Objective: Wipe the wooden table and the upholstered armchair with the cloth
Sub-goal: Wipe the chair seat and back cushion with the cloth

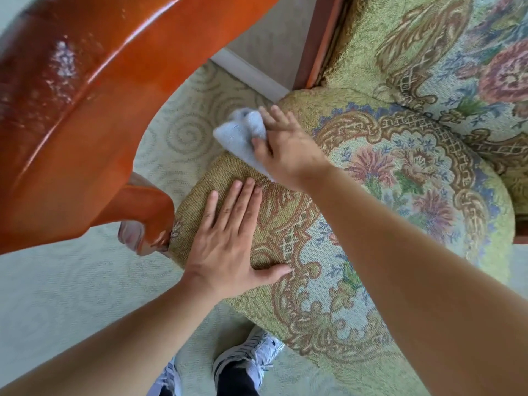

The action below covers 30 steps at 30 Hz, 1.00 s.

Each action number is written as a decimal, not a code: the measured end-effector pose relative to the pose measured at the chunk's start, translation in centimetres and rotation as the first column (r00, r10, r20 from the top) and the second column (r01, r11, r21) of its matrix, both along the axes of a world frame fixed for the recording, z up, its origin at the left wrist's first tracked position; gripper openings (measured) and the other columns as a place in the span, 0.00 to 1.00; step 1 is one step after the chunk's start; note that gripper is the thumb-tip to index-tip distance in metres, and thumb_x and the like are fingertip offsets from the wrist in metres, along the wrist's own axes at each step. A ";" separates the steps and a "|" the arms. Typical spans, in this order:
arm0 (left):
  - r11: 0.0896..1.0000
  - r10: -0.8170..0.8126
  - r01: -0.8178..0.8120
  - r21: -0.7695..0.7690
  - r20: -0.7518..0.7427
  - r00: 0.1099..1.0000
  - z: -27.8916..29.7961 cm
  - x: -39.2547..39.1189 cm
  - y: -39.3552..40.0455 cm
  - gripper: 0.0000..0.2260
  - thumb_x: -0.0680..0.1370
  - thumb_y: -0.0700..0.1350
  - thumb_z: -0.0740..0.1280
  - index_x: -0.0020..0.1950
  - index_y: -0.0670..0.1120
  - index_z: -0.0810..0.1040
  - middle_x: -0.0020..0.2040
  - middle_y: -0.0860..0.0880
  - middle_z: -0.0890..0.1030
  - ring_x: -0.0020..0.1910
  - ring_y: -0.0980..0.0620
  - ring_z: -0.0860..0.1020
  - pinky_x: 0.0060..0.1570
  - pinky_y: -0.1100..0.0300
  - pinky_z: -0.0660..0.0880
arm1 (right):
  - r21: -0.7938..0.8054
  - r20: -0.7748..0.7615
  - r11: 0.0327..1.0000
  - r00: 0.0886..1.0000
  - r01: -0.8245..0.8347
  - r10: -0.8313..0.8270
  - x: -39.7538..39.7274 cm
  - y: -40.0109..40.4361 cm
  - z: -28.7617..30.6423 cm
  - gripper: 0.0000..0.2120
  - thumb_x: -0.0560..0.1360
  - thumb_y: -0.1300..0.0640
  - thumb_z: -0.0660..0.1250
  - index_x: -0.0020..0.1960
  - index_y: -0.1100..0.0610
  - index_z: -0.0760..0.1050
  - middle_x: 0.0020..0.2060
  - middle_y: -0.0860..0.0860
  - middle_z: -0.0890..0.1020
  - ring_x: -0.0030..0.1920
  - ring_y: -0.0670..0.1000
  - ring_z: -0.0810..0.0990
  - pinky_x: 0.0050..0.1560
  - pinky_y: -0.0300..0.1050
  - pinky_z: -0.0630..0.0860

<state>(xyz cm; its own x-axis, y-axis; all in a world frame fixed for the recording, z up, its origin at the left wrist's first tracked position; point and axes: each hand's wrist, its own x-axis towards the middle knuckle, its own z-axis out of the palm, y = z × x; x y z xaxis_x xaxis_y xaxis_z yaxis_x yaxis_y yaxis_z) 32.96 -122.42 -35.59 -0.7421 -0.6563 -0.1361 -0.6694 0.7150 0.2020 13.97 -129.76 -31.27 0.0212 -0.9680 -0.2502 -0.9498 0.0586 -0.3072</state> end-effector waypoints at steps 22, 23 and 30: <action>1.000 -0.012 0.012 -0.012 -0.014 1.000 -0.6 -0.1 0.0 0.57 0.71 0.80 0.49 0.81 0.35 0.51 0.83 0.38 0.48 0.82 0.42 0.46 0.77 0.36 0.50 | -0.029 -0.056 0.994 0.992 0.110 -0.111 0.3 -1.0 -1.1 0.24 0.86 0.50 0.44 0.77 0.55 0.64 0.79 0.51 0.61 0.80 0.56 0.50 0.78 0.49 0.40; 1.000 -0.010 0.010 -0.008 -0.010 1.000 -0.6 0.0 0.0 0.57 0.70 0.81 0.49 0.81 0.35 0.51 0.83 0.38 0.48 0.82 0.42 0.47 0.77 0.36 0.51 | 0.001 -0.009 0.998 0.998 0.062 -0.062 1.1 -1.3 -1.2 0.24 0.86 0.50 0.45 0.78 0.54 0.64 0.79 0.52 0.61 0.80 0.55 0.50 0.76 0.46 0.39; 1.000 -0.011 0.010 -0.022 -0.015 1.000 -0.7 0.0 -0.1 0.57 0.71 0.81 0.48 0.81 0.35 0.51 0.82 0.36 0.50 0.82 0.41 0.48 0.78 0.36 0.51 | 0.029 0.134 0.975 0.967 -0.221 0.215 2.1 0.0 -0.4 0.23 0.86 0.50 0.49 0.77 0.58 0.64 0.75 0.53 0.68 0.79 0.50 0.57 0.78 0.45 0.48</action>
<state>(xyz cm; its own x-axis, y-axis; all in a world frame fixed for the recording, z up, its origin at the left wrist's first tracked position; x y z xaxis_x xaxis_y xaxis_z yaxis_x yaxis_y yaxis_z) 32.99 -122.48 -36.25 -0.7509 -0.6512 -0.1104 -0.6587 0.7263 0.1963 16.10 -129.81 -31.66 0.2654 -0.9246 -0.2732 -0.8934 -0.1293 -0.4302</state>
